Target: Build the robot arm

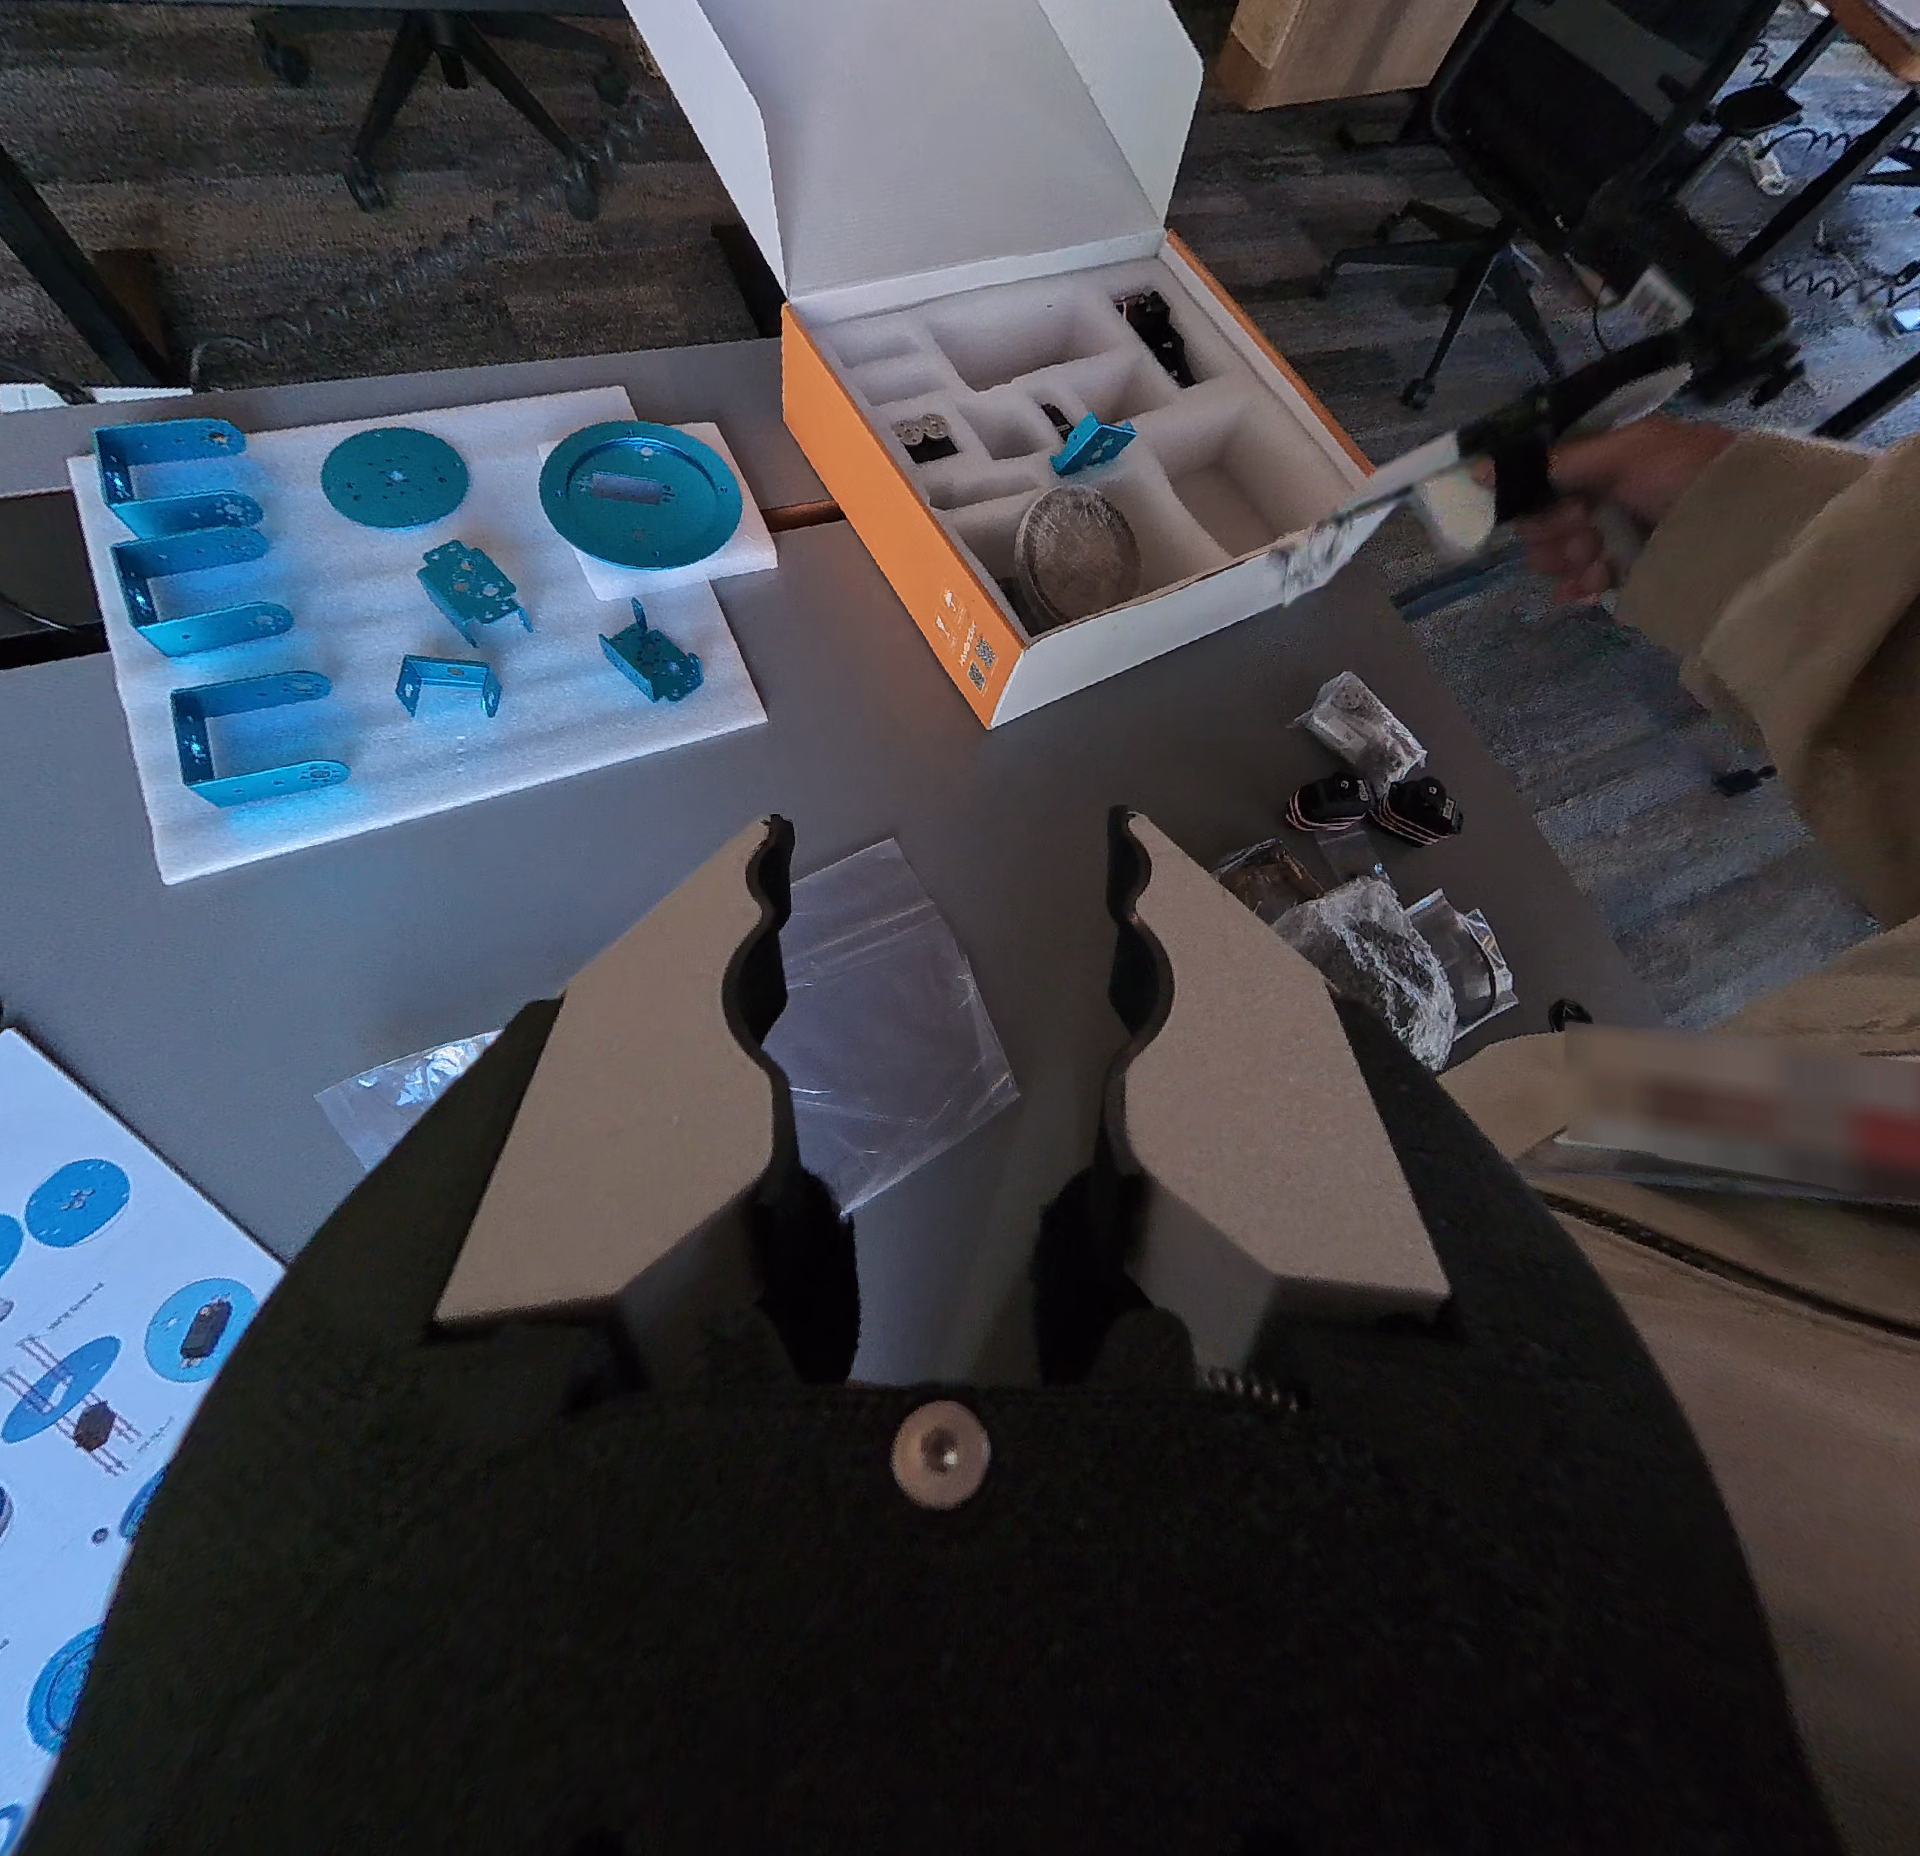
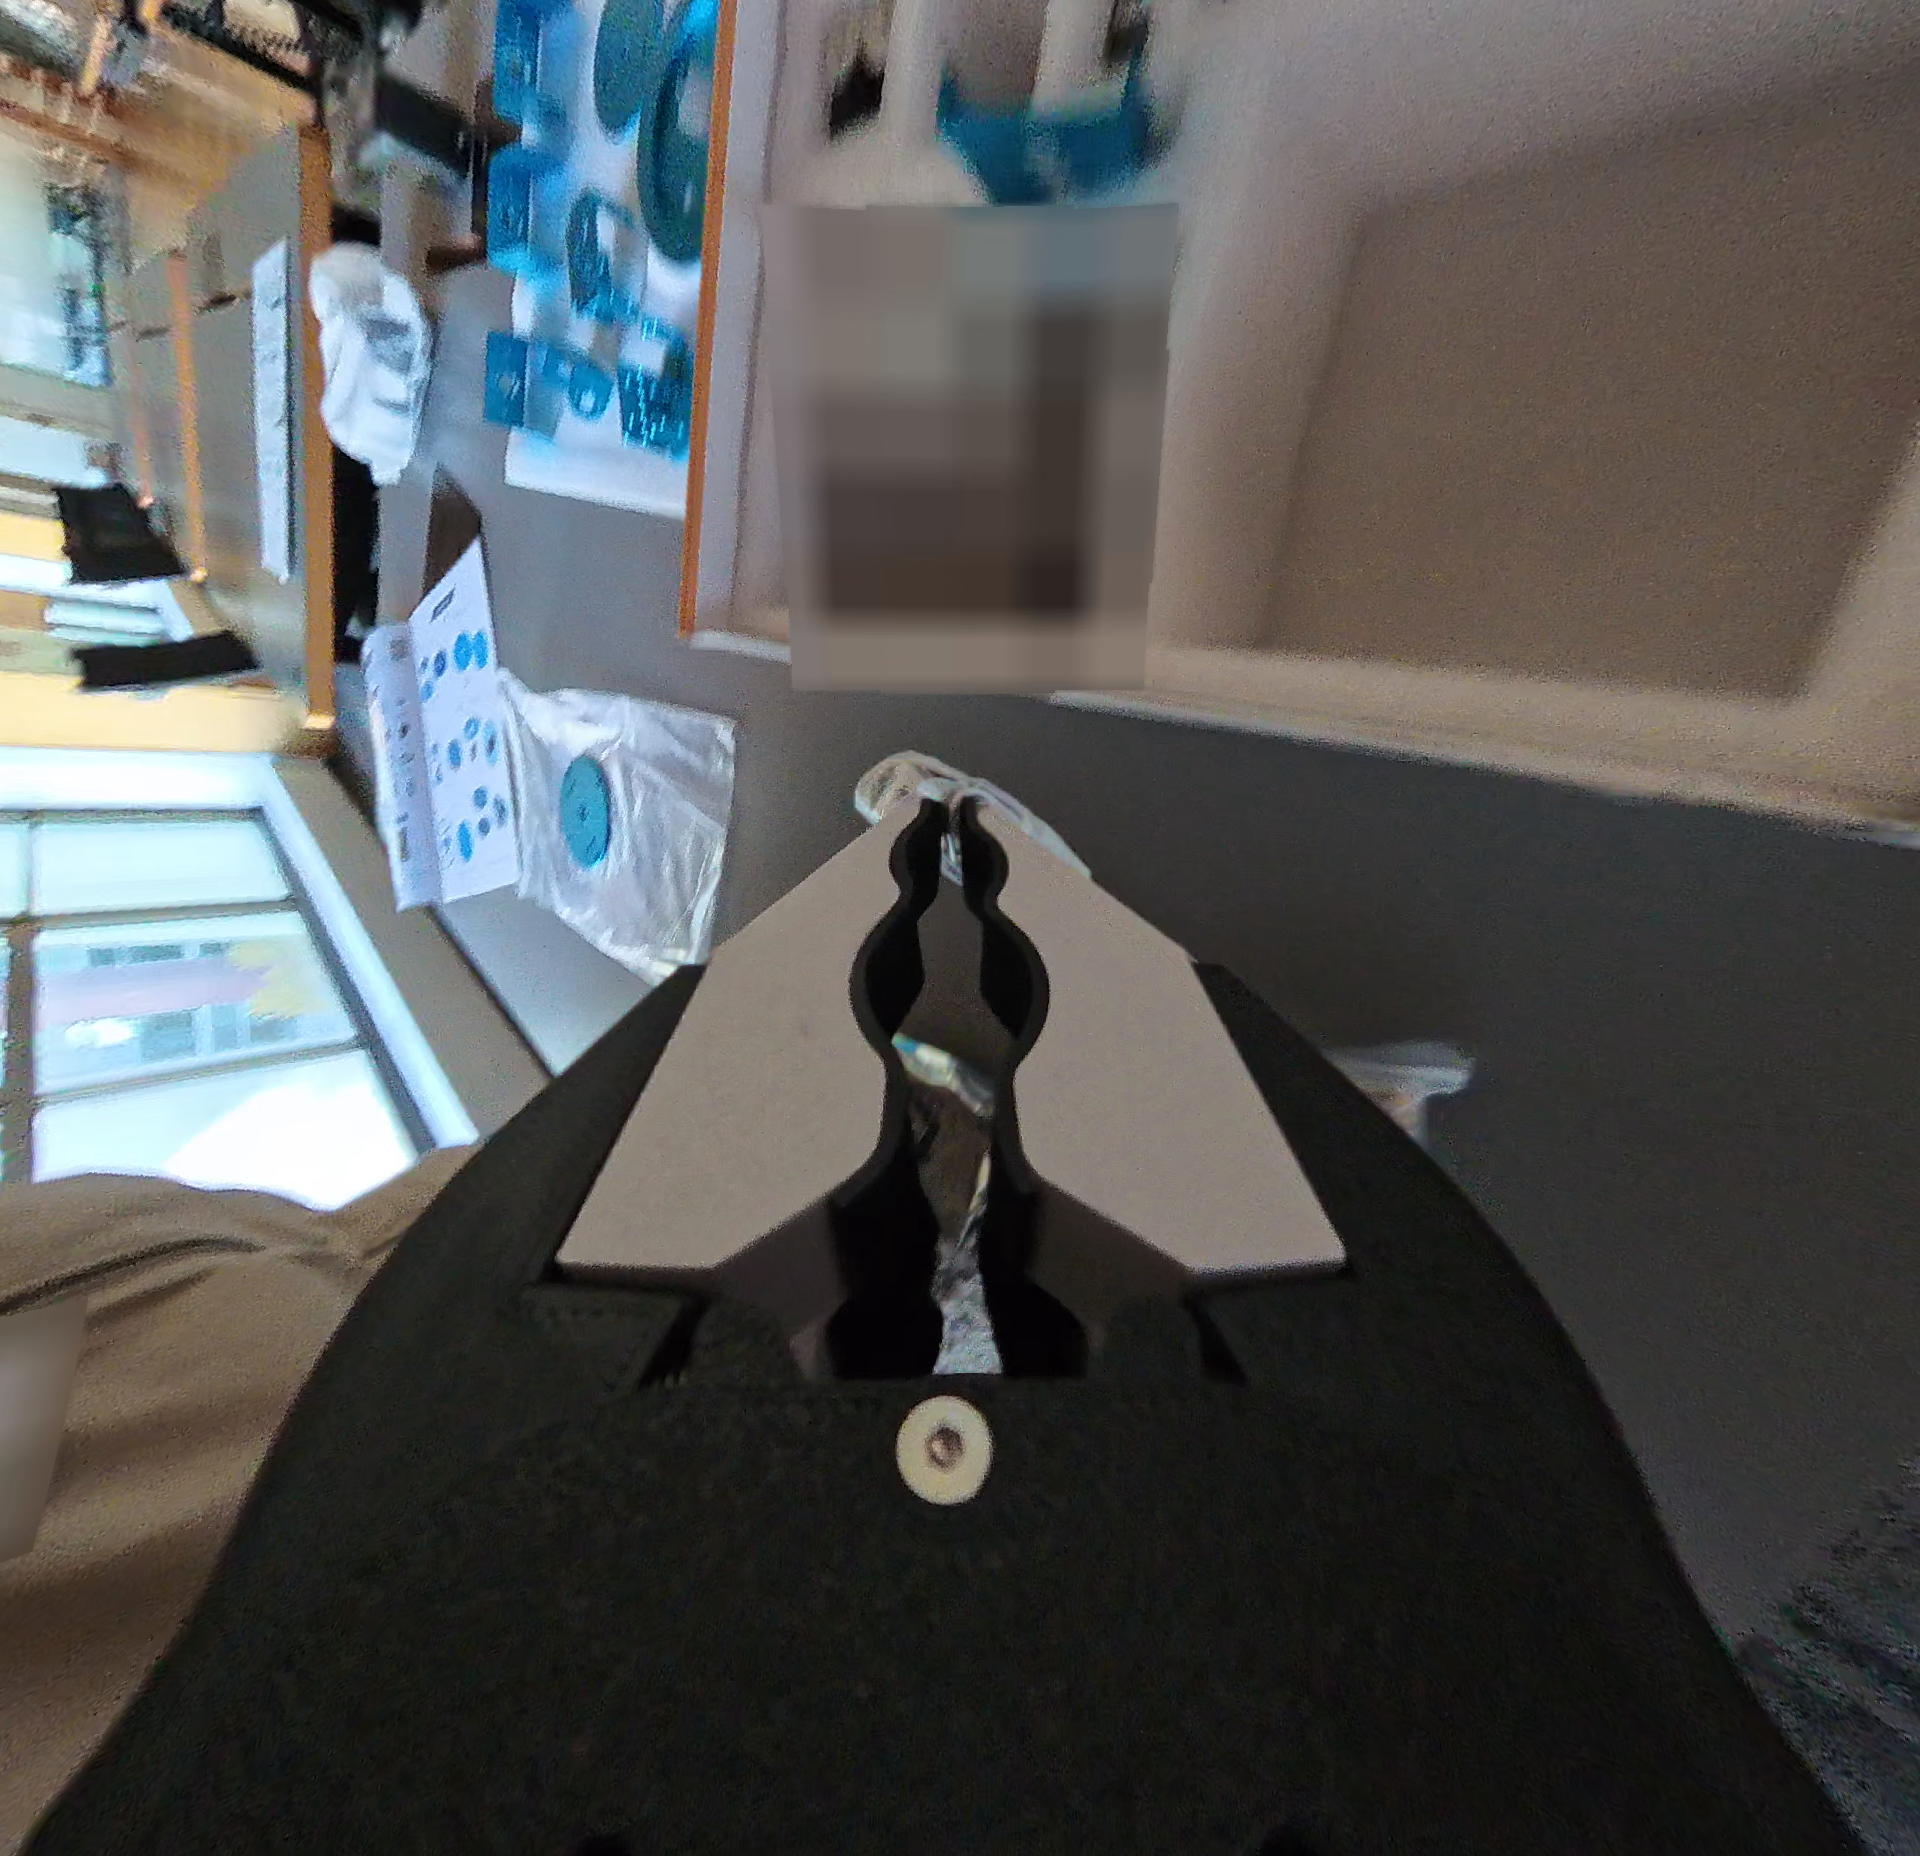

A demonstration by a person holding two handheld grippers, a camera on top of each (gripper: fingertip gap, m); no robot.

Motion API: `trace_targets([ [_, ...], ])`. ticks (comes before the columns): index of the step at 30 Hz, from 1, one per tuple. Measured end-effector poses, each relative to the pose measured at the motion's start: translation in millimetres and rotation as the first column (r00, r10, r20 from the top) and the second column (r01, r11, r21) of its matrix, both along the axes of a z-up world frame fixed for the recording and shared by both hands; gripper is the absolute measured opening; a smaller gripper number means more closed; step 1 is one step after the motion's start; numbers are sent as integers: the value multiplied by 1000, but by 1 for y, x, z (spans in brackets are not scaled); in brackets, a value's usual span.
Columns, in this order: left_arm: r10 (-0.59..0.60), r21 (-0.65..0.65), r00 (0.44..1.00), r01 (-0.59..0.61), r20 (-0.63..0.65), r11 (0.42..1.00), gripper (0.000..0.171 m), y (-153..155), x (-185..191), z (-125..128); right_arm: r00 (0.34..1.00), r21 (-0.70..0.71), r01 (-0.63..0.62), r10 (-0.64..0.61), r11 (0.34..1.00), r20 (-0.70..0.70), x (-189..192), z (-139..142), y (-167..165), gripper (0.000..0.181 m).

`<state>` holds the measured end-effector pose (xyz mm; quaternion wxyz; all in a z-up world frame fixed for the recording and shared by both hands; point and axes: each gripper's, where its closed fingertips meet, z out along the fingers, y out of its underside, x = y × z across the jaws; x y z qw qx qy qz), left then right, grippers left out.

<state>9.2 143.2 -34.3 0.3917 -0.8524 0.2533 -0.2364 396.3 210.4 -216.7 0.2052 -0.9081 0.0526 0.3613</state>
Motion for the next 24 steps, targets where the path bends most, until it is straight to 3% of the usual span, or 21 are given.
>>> trace_targets([
  [3, 11, 1, 1000, -11, -2, 1000, 60, 1, -3, 0, 994, 1, 34, -34, 999, 105, 33, 10, 32, 2],
  [6, 22, 2, 1000, -22, -3, 1000, 60, 3, -5, 0, 976, -59, -2, 14, 998, 217, 53, -6, 60, 2],
  [9, 31, 0, 999, -31, -13, 1000, 61, 5, -9, -1, 932, -215, -79, 149, 974, 331, 65, -42, 71, 2],
  [12, 44, -5, 999, -44, -29, 999, 61, 7, -15, -3, 840, -437, -234, 407, 868, 358, 66, -70, 57, 2],
  [14, 59, -6, 998, -59, -37, 998, 61, 9, -21, -3, 786, -480, -268, 477, 836, 392, 70, -76, 63, 2],
  [17, 79, -17, 996, -80, -33, 997, 60, 14, -25, -5, 787, -464, -378, 542, 801, 295, 48, -85, 69, 2],
  [22, 62, -28, 997, -63, -39, 998, 60, 19, -18, -8, 850, -334, -408, 487, 850, 202, 18, -101, 82, 3],
  [24, 48, -32, 998, -49, -46, 998, 60, 19, -14, -10, 860, -290, -408, 472, 865, 196, 16, -94, 81, 10],
])
